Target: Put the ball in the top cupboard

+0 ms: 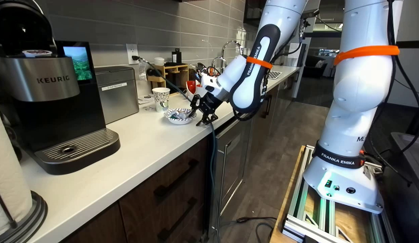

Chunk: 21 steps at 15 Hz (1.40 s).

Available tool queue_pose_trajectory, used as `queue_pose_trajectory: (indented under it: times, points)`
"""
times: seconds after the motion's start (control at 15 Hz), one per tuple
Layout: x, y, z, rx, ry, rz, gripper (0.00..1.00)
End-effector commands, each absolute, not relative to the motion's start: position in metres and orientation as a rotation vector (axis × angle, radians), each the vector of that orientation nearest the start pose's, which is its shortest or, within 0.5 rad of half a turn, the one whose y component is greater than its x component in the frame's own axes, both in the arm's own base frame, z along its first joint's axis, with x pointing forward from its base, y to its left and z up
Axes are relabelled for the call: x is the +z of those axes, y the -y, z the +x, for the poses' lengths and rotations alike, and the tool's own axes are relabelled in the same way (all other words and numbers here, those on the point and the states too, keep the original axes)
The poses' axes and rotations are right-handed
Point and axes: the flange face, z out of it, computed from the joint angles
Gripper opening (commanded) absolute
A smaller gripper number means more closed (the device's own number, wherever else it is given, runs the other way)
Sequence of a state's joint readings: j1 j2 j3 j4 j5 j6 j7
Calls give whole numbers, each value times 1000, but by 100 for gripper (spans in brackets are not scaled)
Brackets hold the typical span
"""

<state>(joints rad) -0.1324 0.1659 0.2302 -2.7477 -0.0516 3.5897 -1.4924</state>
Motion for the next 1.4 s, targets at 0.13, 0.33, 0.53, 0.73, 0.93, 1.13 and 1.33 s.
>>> queue_pose_trajectory:
  times: [0.13,0.33,0.53,0.73,0.93,1.13,1.33]
  points:
    - [242,-65,433,781,-1919,1745,6]
    - [249,-70,432,813,-1905,1722,0]
    - [257,-77,432,828,-1920,1690,0]
    - [275,-92,419,872,-1970,1649,1]
    - [299,-119,425,914,-2053,1585,1]
    - [337,-136,416,883,-2082,1541,1]
    - [373,-149,414,828,-2047,1558,1]
